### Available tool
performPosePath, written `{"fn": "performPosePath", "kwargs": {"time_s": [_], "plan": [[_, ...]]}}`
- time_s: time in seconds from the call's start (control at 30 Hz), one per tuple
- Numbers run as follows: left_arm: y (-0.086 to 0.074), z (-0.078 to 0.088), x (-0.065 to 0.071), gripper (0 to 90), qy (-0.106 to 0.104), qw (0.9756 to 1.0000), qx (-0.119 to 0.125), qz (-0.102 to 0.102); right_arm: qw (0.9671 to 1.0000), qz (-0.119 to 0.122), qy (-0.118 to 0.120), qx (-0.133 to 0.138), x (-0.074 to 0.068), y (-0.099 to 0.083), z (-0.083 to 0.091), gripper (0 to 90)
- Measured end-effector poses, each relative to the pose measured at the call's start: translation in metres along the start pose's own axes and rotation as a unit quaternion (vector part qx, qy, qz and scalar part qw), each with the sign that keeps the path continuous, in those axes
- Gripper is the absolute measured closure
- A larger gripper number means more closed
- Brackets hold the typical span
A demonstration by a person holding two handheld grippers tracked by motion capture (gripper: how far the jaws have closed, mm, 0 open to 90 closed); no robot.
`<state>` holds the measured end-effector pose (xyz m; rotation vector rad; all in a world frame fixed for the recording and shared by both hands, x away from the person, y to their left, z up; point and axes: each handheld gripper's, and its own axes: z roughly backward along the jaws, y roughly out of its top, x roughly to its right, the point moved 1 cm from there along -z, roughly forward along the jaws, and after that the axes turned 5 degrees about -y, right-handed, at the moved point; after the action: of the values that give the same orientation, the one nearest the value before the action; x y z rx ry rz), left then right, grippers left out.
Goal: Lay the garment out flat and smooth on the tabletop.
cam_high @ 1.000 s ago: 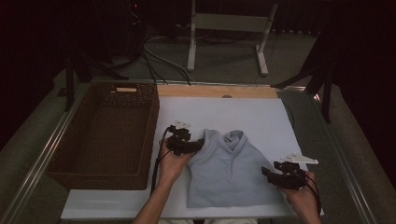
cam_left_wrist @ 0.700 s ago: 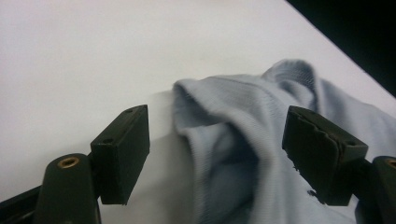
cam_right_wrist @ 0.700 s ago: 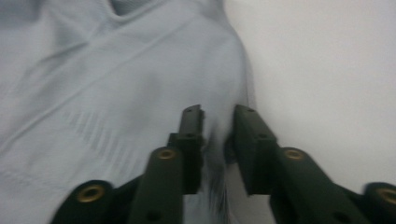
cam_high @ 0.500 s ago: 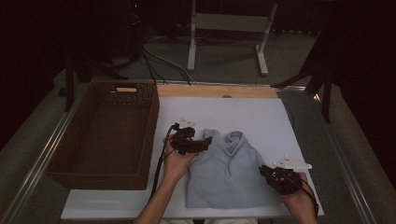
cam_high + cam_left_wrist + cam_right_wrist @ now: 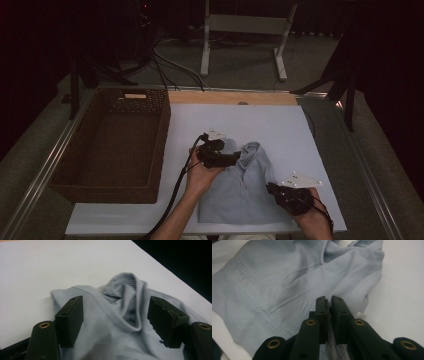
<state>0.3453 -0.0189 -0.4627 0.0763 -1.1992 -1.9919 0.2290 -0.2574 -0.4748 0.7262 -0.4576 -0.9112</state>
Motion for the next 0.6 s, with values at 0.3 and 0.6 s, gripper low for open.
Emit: {"fn": "performPosePath", "kwargs": {"time_s": [0.3, 0.6], "plan": [[0.0, -0.016, 0.018, 36.0, -0.022, 0.9996, -0.015, -0.011, 0.9998, 0.01, 0.017, 0.001, -0.005, 0.0, 0.0, 84.7], [0.005, -0.034, 0.035, 43.5, -0.048, 0.9983, -0.028, -0.017, 0.9992, 0.027, 0.031, 0.003, -0.01, 0.0, -0.001, 84.9]]}}
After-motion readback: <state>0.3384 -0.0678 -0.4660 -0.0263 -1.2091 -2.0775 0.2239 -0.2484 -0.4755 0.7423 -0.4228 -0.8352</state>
